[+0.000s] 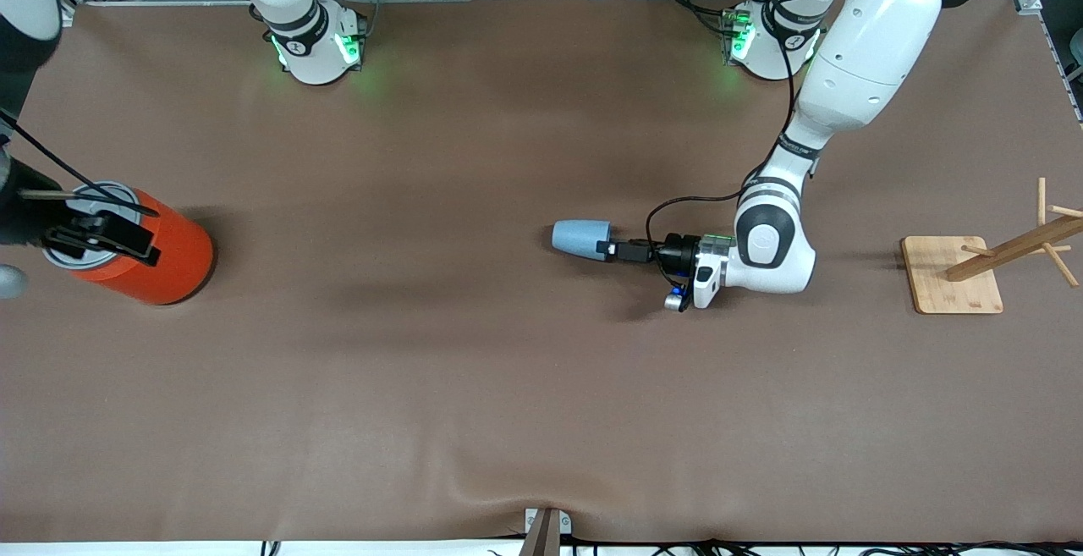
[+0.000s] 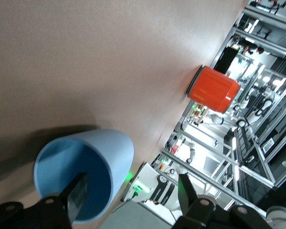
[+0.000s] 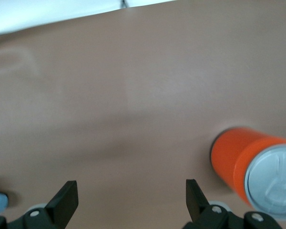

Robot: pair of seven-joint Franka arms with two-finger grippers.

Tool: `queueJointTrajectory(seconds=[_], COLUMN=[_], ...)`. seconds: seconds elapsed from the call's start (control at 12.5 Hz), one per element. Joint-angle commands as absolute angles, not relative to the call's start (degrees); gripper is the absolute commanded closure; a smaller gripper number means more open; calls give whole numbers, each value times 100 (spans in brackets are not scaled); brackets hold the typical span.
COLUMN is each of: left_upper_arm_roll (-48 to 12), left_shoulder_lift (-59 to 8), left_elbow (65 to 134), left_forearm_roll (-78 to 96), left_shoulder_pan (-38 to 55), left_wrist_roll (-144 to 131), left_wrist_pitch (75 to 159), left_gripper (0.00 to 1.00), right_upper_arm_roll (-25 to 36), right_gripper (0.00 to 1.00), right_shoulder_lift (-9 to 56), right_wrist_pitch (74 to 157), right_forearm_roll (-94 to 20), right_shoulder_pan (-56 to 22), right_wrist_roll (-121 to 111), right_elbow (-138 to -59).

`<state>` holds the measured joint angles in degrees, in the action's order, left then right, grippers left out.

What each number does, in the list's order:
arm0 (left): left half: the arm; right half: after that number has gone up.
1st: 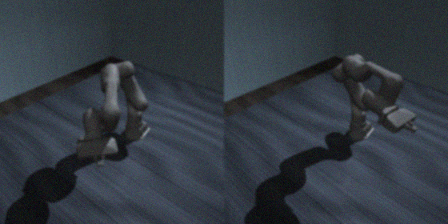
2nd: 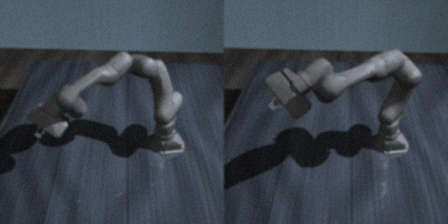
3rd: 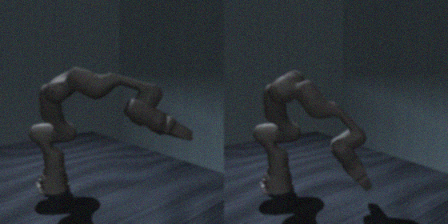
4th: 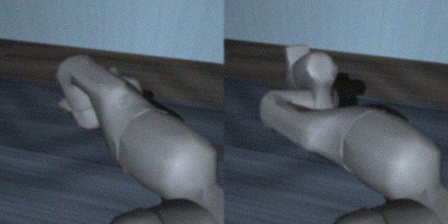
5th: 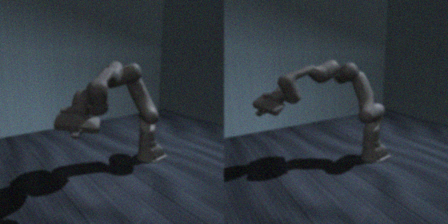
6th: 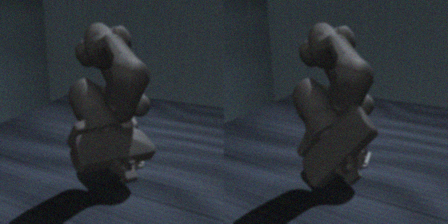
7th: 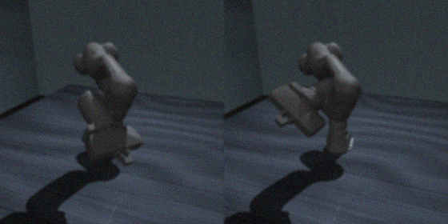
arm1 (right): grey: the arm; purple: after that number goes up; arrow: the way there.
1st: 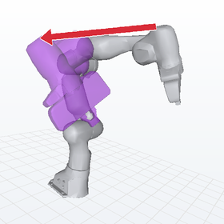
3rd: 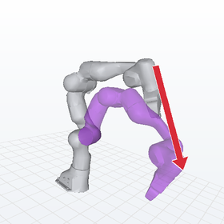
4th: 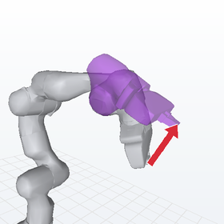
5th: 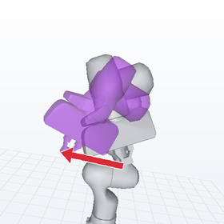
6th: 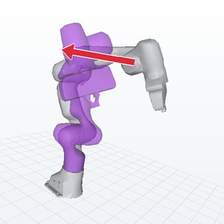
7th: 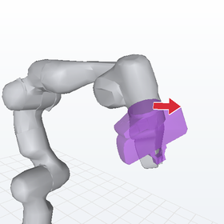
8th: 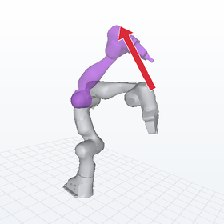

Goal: Flip cup
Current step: 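Carry the cup with the left gripper toward the wooden board, turning it upright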

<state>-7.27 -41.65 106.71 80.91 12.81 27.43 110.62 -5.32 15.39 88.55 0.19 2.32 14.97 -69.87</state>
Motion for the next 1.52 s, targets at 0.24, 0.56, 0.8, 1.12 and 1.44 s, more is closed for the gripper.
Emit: queueJointTrajectory(seconds=[0.24,0.56,0.8,1.12,1.44], left_upper_arm_roll=[-686,-624,-475,-185,148], left_shoulder_lift=[-4219,-4123,-3702,-3200,-2927], left_elbow=[10643,10635,10407,9749,9361], left_forearm_roll=[8482,8202,7517,5551,3222], left_shoulder_pan=[1582,1512,1371,1021,668], left_wrist_roll=[2883,2997,2412,1039,905], left_wrist_pitch=[11390,11461,11461,11417,11417], left_gripper=[100,100,100,100,100], right_upper_arm_roll=[-53,105,114,316,325], right_gripper=[0,0,0,0,0], right_shoulder_lift=[-452,-293,272,281,150], right_wrist_pitch=[10278,10143,9239,8868,8728], right_forearm_roll=[-132,-27,-61,-387,-369], right_shoulder_pan=[158,185,211,228,202], right_wrist_roll=[2092,1751,1766,1406,1441], right_elbow=[-9828,-9724,-8651,-8421,-8340])
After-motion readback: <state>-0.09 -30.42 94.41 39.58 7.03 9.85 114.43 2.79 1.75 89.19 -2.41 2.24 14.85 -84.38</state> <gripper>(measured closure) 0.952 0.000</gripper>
